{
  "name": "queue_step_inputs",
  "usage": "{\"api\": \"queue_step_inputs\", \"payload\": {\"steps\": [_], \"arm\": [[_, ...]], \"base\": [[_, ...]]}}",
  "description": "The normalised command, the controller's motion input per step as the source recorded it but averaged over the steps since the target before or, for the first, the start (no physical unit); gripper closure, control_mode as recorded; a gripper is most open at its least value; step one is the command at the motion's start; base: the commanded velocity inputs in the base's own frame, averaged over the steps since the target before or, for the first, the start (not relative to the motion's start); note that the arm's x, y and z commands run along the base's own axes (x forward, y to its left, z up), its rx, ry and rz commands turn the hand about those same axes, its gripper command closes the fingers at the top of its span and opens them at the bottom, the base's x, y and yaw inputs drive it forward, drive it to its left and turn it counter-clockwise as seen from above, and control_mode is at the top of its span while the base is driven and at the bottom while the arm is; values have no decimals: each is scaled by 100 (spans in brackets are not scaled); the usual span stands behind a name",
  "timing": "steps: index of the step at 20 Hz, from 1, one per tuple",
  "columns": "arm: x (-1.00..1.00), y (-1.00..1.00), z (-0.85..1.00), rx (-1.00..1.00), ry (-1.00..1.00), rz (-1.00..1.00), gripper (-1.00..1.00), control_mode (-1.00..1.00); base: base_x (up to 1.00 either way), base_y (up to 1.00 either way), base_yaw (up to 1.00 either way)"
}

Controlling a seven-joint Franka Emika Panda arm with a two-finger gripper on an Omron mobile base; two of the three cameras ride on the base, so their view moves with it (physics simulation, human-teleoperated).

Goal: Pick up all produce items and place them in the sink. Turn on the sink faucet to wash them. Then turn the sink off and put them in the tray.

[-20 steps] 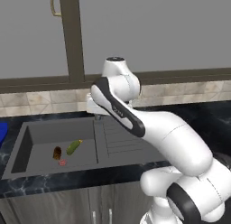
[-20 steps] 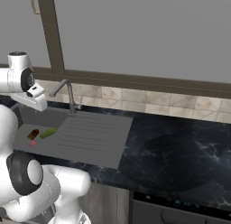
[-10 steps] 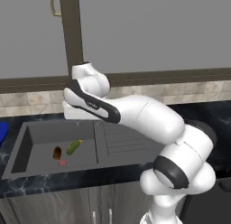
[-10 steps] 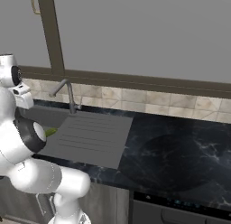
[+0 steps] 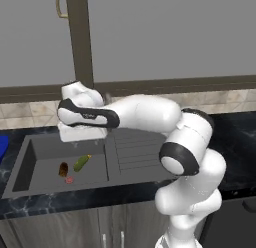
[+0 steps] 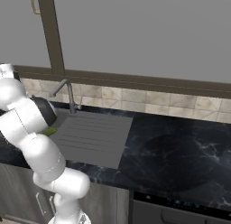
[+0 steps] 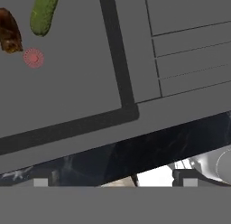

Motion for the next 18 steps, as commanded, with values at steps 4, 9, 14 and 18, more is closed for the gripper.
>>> {"api": "queue_step_inputs", "payload": {"steps": [4, 9, 14, 18], "arm": [[11, 26, -43, -7, 2, 0, -100, -100], [1, 14, -30, -1, 0, 0, -100, -100], [11, 1, -28, 0, 0, 0, -100, -100], [13, 0, -28, 0, 0, 0, -100, -100]], "base": [[0, 0, 0], [0, 0, 0], [0, 0, 0], [0, 0, 0]]}}
